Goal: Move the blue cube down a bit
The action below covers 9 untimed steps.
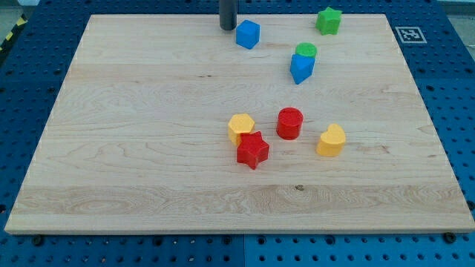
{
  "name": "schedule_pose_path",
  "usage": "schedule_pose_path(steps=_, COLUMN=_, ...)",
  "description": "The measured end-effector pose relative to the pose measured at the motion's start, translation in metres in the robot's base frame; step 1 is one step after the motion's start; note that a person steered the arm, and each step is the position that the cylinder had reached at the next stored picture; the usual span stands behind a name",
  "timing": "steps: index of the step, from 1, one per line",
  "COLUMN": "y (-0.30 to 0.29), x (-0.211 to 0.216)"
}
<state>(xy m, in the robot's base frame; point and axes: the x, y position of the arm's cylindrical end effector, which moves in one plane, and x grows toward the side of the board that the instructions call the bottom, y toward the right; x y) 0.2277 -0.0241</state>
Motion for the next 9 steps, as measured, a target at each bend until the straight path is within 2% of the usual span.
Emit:
schedule_pose_path(steps=1, y=0.007, x=0.000)
schedule_pose_path(steps=3, y=0.019, x=0.028)
schedule_pose_path(steps=6, y=0.076, x=0.029)
schedule_pose_path(steps=7, y=0.079, x=0.013)
schedule_pose_path(steps=8, y=0.062, x=-0.034)
schedule_pose_path(steps=9, y=0.067, x=-0.036)
